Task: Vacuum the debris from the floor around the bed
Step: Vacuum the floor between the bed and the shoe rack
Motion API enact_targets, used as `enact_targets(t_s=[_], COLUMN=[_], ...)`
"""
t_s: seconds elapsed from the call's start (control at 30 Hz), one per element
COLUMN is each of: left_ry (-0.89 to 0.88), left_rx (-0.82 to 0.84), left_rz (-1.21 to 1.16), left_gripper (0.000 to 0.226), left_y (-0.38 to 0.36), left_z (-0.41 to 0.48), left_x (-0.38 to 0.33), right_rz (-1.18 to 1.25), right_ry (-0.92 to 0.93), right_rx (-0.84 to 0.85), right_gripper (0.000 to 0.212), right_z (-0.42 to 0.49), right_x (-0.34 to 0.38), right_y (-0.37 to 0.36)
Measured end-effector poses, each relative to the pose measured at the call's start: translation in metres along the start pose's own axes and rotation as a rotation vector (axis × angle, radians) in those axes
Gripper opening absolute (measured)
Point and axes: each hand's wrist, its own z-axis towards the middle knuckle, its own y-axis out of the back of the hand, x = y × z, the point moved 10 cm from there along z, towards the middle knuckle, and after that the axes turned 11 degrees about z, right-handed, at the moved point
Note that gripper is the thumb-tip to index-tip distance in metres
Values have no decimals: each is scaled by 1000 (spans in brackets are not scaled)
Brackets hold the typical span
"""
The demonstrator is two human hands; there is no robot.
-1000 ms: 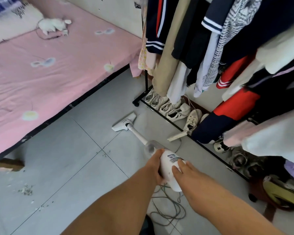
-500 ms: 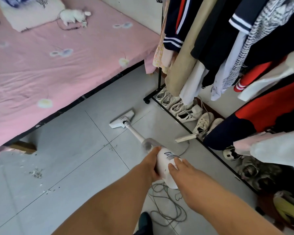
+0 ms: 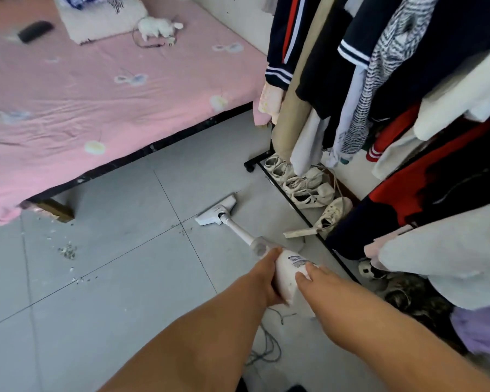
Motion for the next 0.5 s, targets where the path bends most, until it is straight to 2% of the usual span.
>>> enact_targets(t_s=[0.17,0.5], left_ry=[-25,-20], left_rx=[-16,-64], left_rz=[-10,40], left_gripper=[65,62], left_y=[-16,36], left_z=[0,33], left_x=[4,-53], right_rz=[-34,8], right_ry=[14,53], right_rx=[8,10], right_gripper=[64,66], right_z=[-6,52], right_x=[-14,11], right_y=[0,23])
